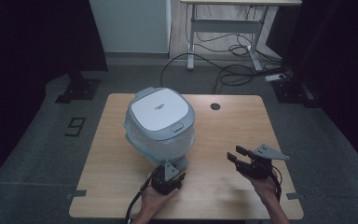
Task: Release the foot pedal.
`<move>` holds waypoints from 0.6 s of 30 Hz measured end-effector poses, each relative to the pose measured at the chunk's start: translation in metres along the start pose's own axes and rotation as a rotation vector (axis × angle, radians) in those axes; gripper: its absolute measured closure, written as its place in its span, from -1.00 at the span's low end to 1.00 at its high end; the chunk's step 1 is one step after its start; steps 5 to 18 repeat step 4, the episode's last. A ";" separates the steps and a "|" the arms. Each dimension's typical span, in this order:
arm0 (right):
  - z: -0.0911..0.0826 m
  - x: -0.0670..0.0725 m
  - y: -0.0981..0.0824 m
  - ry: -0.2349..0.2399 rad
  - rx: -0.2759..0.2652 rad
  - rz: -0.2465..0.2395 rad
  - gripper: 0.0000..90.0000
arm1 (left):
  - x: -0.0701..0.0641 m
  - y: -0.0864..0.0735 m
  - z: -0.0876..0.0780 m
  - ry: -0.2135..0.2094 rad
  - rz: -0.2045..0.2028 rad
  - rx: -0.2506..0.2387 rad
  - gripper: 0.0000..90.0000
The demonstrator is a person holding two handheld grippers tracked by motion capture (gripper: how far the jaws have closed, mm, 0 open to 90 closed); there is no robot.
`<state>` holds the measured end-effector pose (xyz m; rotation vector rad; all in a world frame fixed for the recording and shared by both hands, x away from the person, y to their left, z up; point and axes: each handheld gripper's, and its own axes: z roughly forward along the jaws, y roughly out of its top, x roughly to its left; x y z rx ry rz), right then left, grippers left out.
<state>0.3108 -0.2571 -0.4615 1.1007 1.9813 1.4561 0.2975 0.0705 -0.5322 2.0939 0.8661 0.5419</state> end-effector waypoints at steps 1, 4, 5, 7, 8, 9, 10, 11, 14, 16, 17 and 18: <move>0.000 0.000 -0.001 0.000 0.001 0.002 0.06 | 0.000 0.000 0.000 0.000 0.001 0.001 0.13; 0.002 -0.001 -0.005 -0.001 0.003 0.006 0.02 | 0.000 0.000 0.000 0.001 0.000 0.003 0.10; 0.002 -0.001 -0.005 -0.001 0.003 0.006 0.02 | 0.000 0.000 0.000 0.001 0.000 0.003 0.10; 0.002 -0.001 -0.005 -0.001 0.003 0.006 0.02 | 0.000 0.000 0.000 0.001 0.000 0.003 0.10; 0.002 -0.001 -0.005 -0.001 0.003 0.006 0.02 | 0.000 0.000 0.000 0.001 0.000 0.003 0.10; 0.002 -0.001 -0.005 -0.001 0.003 0.006 0.02 | 0.000 0.000 0.000 0.001 0.000 0.003 0.10; 0.002 -0.001 -0.005 -0.001 0.003 0.006 0.02 | 0.000 0.000 0.000 0.001 0.000 0.003 0.10; 0.002 -0.001 -0.005 -0.001 0.003 0.006 0.02 | 0.000 0.000 0.000 0.001 0.000 0.003 0.10; 0.002 -0.001 -0.005 -0.001 0.003 0.006 0.02 | 0.000 0.000 0.000 0.001 0.000 0.003 0.10; 0.002 -0.001 -0.005 -0.001 0.003 0.006 0.02 | 0.000 0.000 0.000 0.001 0.000 0.003 0.10; 0.002 -0.001 -0.005 -0.001 0.003 0.006 0.02 | 0.000 0.000 0.000 0.001 0.000 0.003 0.10; 0.002 -0.001 -0.005 -0.001 0.003 0.006 0.02 | 0.000 0.000 0.000 0.001 0.000 0.003 0.10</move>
